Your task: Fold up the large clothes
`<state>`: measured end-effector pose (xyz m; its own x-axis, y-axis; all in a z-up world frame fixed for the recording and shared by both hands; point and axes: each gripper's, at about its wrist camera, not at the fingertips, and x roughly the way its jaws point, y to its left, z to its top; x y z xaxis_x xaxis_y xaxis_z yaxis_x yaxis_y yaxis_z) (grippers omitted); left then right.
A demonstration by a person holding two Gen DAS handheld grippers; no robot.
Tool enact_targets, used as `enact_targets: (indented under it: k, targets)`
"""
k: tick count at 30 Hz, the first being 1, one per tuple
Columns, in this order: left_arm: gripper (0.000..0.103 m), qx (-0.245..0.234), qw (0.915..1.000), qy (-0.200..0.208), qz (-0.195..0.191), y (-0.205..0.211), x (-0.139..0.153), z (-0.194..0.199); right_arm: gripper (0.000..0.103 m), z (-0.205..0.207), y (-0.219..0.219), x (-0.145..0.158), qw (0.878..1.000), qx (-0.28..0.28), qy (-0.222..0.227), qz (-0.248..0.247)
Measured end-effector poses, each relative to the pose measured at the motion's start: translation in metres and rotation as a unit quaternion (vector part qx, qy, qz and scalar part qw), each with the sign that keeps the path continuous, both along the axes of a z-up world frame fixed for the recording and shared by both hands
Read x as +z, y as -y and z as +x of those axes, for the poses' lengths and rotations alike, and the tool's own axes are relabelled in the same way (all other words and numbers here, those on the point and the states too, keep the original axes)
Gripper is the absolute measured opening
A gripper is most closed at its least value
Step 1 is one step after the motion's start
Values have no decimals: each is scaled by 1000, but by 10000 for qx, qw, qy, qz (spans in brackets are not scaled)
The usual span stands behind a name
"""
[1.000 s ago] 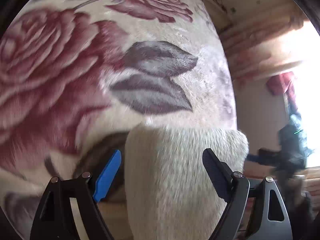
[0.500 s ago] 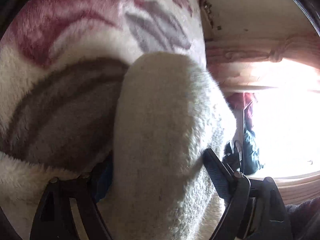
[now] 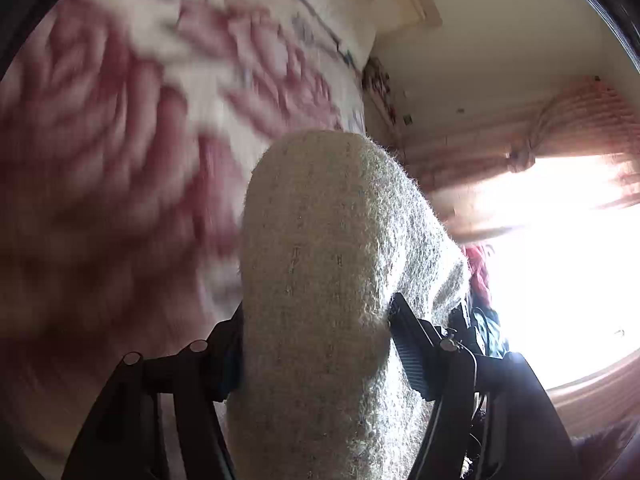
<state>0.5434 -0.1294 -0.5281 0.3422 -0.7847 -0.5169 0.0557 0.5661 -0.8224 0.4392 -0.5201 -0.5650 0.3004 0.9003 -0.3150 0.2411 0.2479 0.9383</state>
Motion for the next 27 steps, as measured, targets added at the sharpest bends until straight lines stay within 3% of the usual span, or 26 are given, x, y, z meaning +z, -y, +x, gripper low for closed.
enact_targets:
  k: [3, 6, 10, 12, 13, 15, 16, 18, 21, 24, 26, 27]
  targets:
    - [62, 125, 9997, 195, 95, -40, 8, 69, 64, 85, -29, 4, 9997, 126, 199, 10]
    - [62, 223, 9993, 274, 119, -77, -5, 133, 64, 171, -52, -1, 9987, 297, 406, -48]
    - [62, -61, 9998, 6, 195, -96, -55, 206, 64, 277, -81, -34, 9974, 507, 488, -159]
    - [62, -157, 9978, -297, 565, -99, -83, 231, 65, 311, -86, -61, 9974, 569, 297, -332]
    - [65, -284, 9959, -451, 727, -97, -101, 237, 66, 318, -86, -73, 9971, 591, 146, -465]
    - [69, -344, 9977, -344, 472, -102, -105, 233, 76, 326, -86, -93, 9946, 670, -142, -779]
    - [68, -343, 9976, -322, 507, -102, -101, 225, 77, 323, -83, -93, 9949, 666, -116, -751]
    - [68, -364, 9968, -191, 691, -101, -92, 207, 93, 308, -77, -81, 9895, 826, 5, -1184]
    - [68, -375, 9928, -198, 1124, -99, -80, 177, 95, 270, -53, -70, 9781, 764, -145, -1933]
    - [68, -187, 9796, -133, 1995, -96, -67, 163, 96, 233, -47, -48, 9575, 723, -159, -2787]
    - [72, 35, 9577, 245, 2866, -88, -44, 152, 96, 211, -59, -31, 9387, 684, -134, -3376]
    - [75, 131, 9464, 392, 3204, -85, -37, 150, 97, 207, -69, -22, 9235, 657, -113, -3778]
